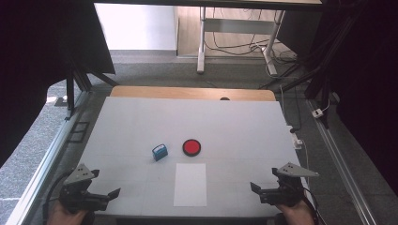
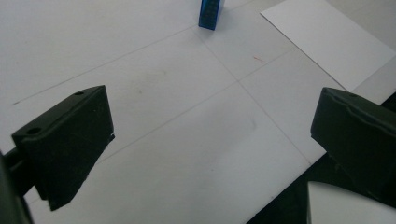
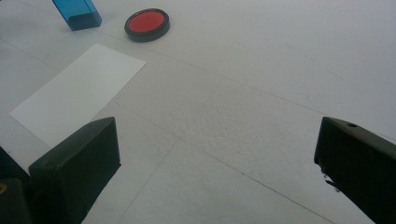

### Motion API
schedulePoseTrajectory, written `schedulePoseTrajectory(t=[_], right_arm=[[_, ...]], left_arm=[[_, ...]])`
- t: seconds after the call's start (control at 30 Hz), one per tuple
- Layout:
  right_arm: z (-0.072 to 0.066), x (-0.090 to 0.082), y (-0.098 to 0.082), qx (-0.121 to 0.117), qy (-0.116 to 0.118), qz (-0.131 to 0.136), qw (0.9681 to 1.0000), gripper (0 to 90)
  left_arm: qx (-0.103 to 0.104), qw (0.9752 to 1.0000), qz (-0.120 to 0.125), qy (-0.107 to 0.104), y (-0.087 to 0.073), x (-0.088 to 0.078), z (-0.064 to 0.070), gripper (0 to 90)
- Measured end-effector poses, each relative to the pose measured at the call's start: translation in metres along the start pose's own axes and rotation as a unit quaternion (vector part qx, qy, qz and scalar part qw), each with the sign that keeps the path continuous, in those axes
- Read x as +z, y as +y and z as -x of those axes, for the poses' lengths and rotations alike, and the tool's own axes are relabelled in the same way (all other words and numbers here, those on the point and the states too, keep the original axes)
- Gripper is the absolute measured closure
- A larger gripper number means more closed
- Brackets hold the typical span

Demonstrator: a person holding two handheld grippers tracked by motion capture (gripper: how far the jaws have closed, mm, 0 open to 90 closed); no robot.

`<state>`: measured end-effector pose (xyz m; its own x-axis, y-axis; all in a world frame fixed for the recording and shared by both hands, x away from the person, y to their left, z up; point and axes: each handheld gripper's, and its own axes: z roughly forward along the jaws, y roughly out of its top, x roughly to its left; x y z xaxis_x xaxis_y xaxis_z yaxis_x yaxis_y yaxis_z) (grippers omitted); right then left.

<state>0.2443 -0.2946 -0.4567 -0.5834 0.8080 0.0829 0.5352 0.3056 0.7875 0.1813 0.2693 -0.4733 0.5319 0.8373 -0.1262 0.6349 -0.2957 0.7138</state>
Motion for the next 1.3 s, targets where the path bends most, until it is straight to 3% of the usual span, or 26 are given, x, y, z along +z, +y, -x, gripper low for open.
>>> schedulePoseTrajectory(t=[0.2,0.67,1.03,1.3], right_arm=[[-0.0010,0.0010,0.0009,-0.003,-0.005,-0.002,1.0000,0.0],[-0.0010,0.0025,0.0014,-0.005,0.002,-0.009,0.9999,0.0],[-0.0021,0.0037,0.0017,-0.011,0.004,-0.014,0.9998,0.0],[-0.0023,0.0040,0.0018,-0.012,0.005,-0.016,0.9998,0.0]], left_arm=[[-0.011,0.9999,-0.001,-0.007,-0.0015,-0.0018,-0.0013,0.0],[-0.013,0.9999,-0.009,0.002,-0.0006,0.0007,-0.0011,0.0],[-0.014,0.9998,0.004,0.011,0.0009,0.0002,-0.0010,0.0],[-0.019,0.9997,0.016,-0.009,0.0027,-0.0003,-0.0032,0.0]])
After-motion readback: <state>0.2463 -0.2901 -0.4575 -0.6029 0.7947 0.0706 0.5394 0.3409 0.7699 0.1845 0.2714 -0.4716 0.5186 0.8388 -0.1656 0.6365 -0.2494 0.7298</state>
